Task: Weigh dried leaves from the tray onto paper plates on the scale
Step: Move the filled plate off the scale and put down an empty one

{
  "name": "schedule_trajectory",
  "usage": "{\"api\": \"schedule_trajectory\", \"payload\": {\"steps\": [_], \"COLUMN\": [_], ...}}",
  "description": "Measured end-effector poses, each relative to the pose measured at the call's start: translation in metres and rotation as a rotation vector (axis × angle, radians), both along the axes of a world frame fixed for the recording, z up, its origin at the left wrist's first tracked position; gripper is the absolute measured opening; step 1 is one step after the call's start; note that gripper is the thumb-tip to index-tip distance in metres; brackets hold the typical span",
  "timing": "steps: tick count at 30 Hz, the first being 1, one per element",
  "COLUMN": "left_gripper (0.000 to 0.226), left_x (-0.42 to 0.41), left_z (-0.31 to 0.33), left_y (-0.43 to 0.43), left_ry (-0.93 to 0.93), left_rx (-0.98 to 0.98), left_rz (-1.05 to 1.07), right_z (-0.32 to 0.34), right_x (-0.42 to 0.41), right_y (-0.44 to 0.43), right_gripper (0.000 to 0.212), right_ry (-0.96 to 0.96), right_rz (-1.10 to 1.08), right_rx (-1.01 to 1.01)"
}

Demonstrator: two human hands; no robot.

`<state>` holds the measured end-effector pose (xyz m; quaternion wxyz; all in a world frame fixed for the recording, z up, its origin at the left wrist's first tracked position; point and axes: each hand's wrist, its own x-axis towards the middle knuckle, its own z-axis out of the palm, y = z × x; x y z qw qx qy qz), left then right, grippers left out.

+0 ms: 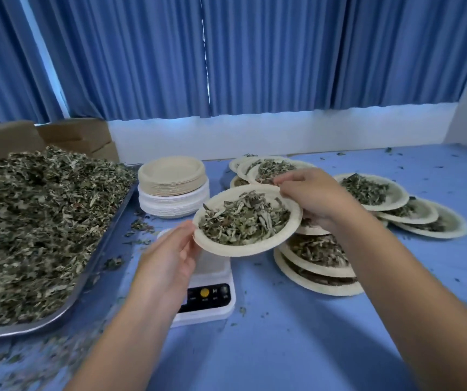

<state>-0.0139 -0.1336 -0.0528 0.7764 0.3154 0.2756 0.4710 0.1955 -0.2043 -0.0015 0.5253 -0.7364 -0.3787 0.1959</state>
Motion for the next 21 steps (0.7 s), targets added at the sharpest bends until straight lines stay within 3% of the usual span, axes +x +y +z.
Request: {"api": "schedule_trajectory", "payload": {"steps": [11, 21], "left_gripper": [0.015, 0.019], "left_x": [0.097, 0.160], "left_z": [0.007, -0.010], "left_y": [-0.105, -0.173], "left_ry": [-0.035, 0.118], "left_rx": [0.096, 0.136], "left_rz": [-0.183, -0.334], "right_z": [-0.005, -0.028], "right_x": [0.107, 0.179], "right_y": [-0.100, -0.169], "right_gripper": [0.014, 0.011], "right_ry": [0.137, -0.001], "right_rz": [-0.184, -0.244], "right_rx": [0.037, -0.154]}}
